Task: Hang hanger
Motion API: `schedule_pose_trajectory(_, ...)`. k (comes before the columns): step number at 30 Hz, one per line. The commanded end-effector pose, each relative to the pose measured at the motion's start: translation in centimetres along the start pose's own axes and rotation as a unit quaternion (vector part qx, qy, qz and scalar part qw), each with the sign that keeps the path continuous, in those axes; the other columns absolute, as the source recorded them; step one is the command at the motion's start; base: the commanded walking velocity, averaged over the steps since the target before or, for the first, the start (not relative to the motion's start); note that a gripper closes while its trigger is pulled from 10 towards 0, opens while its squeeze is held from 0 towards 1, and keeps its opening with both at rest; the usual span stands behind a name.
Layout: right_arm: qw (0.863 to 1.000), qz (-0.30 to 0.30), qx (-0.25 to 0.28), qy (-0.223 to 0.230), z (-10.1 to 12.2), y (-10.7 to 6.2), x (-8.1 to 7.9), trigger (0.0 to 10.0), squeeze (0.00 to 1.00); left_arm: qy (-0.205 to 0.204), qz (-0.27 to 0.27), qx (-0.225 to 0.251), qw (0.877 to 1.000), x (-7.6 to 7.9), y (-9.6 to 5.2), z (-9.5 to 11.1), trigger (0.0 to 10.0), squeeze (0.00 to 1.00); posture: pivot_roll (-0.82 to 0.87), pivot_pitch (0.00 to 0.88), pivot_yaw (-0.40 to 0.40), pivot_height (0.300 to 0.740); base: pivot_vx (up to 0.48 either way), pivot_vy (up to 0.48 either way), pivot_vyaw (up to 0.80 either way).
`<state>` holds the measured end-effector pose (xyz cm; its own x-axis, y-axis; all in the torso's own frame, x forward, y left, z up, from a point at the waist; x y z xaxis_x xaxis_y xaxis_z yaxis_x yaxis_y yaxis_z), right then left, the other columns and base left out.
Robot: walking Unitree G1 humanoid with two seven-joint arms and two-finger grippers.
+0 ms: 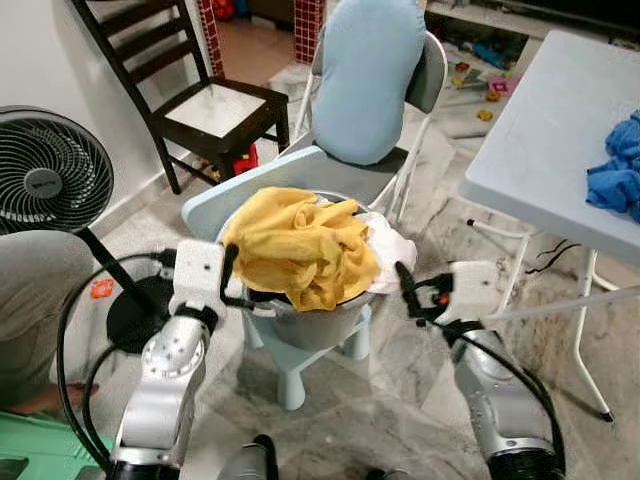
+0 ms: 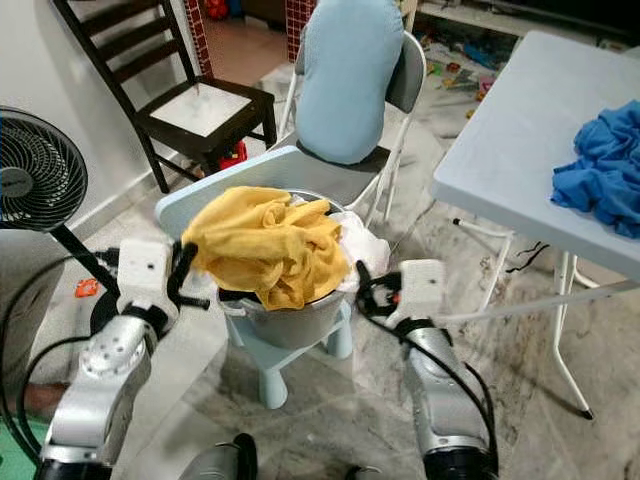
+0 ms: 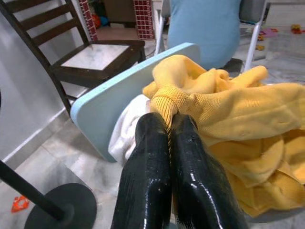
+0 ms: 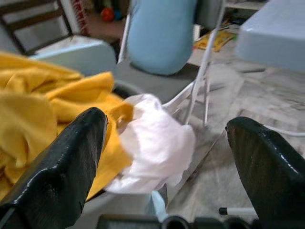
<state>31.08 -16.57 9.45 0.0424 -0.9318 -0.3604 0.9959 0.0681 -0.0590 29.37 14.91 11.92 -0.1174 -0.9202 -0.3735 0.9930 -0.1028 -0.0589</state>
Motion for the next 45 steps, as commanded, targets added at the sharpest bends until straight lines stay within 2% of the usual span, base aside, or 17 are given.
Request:
schedule_pose_trajectory(1,1.0,-0.013,0.014,0.014,0.5,-0.1,0.4,10.0,0.0,0.006,0.004,0.004,1.0,0.1,-0.1,0.0,0.0,0.0,0.07,0.075,0.005,0.74,0.0,0.0,0.0)
schedule_pose_trajectory(2,0.999,-0.02,0.016,0.022,0.5,-0.1,0.6,10.0,0.0,0.004,0.003,0.001,1.0,0.3,-0.2,-0.2,0.0,0.0,0.07,0.069,0.005,0.74,0.0,0.0,0.0)
schedule_pose_trajectory(3,0.999,-0.025,0.016,0.024,0.5,-0.2,0.7,10.0,0.0,0.002,0.006,-0.001,1.0,0.3,-0.3,-0.3,2.1,0.0,0.07,0.064,0.005,0.74,0.0,0.0,0.0)
schedule_pose_trajectory(4,0.999,-0.03,0.015,0.027,0.4,-0.2,0.9,10.0,0.0,-0.003,0.007,0.002,1.0,0.4,-0.4,-0.3,2.4,0.0,0.07,0.06,0.005,0.74,0.0,0.0,0.0)
schedule_pose_trajectory(6,0.999,-0.032,0.014,0.025,0.3,-0.4,1.1,10.0,0.0,-0.004,0.011,0.0,1.0,0.5,-0.5,-0.5,3.8,0.0,0.07,0.052,0.004,0.74,0.0,0.0,0.0)
schedule_pose_trajectory(8,0.999,-0.033,0.013,0.024,0.2,-0.4,1.1,10.0,0.0,-0.011,0.018,-0.003,1.0,0.5,-0.6,-0.5,3.8,0.0,0.07,0.051,0.003,0.74,0.0,0.0,0.0)
schedule_pose_trajectory(9,0.999,-0.033,0.013,0.025,0.3,-0.4,1.1,10.0,0.0,-0.015,0.012,0.0,1.0,0.7,-0.6,-0.5,3.2,0.0,0.07,0.051,0.003,0.74,0.0,0.0,0.0)
schedule_pose_trajectory(10,0.999,-0.034,0.013,0.025,0.3,-0.4,1.2,10.0,0.0,-0.015,0.006,0.004,1.0,1.0,-0.8,-0.4,4.3,0.0,0.07,0.05,0.001,0.74,0.0,0.0,0.0)
schedule_pose_trajectory(11,0.999,-0.034,0.013,0.026,0.4,-0.4,1.3,10.0,0.0,-0.014,0.002,0.006,1.0,1.2,-0.8,-0.4,4.3,0.0,0.07,0.05,0.001,0.74,0.0,0.0,0.0)
schedule_pose_trajectory(12,0.999,-0.035,0.013,0.026,0.4,-0.5,1.3,10.0,0.0,-0.019,0.003,0.008,1.0,1.3,-1.0,-0.4,9.0,0.0,0.07,0.053,-0.002,0.74,0.0,0.0,0.0)
schedule_pose_trajectory(13,0.999,-0.038,0.011,0.026,0.5,-0.5,1.5,10.0,0.0,-0.025,0.0,0.001,1.0,1.5,-1.0,-0.6,10.0,0.0,0.07,0.051,-0.006,0.74,0.0,0.0,-0.5)
schedule_pose_trajectory(19,0.999,-0.035,0.008,0.022,0.5,-0.3,1.4,10.0,0.0,-0.042,-0.001,0.008,0.999,1.7,-0.5,-0.2,10.0,0.0,0.05,0.051,-0.006,0.74,0.0,-0.044,-0.75)
schedule_pose_trajectory(22,1.0,-0.023,0.008,0.009,0.6,-0.2,0.8,10.0,0.0,-0.045,-0.01,0.017,0.999,1.8,0.3,0.4,10.0,0.0,0.03,0.059,-0.001,0.74,0.0,-0.171,0.0)
schedule_pose_trajectory(30,1.0,-0.024,0.0,-0.018,0.6,-0.8,1.3,10.0,0.0,-0.056,-0.021,0.026,0.998,2.0,1.1,0.9,10.0,0.0,0.0,0.078,0.0,0.74,0.0,0.0,0.0)
schedule_pose_trajectory(33,0.999,-0.032,-0.002,-0.025,0.6,-0.9,1.8,10.0,0.0,-0.06,-0.021,0.027,0.998,2.0,1.3,0.9,10.0,0.0,-0.01,0.081,0.003,0.74,0.0,-0.307,0.0)
schedule_pose_trajectory(41,0.999,-0.026,-0.002,-0.034,0.6,-0.4,1.2,10.0,0.0,-0.059,-0.034,0.035,0.997,2.2,1.8,1.3,10.0,0.0,-0.01,0.087,0.014,0.74,0.131,-0.408,0.0)
schedule_pose_trajectory(45,0.999,-0.029,-0.01,-0.041,0.3,-0.4,1.5,10.0,0.0,-0.057,-0.044,0.042,0.997,2.4,2.2,1.6,10.0,0.0,-0.01,0.099,0.009,0.74,0.261,-0.385,0.0)
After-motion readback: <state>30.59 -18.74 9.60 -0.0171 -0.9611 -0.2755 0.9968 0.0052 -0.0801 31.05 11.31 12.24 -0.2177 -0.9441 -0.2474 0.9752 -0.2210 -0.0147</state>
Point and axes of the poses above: a point about 5 cm out from each wrist's last joint towards the gripper, its own y axis pointing out of the wrist towards the gripper, its own z axis along the axis of the wrist's last joint, x = y × z, the point moved 1 cm from there along y, pointing out of the wrist towards the gripper, and after that the axes turned 15 degrees about y, right-handed, at the moved point
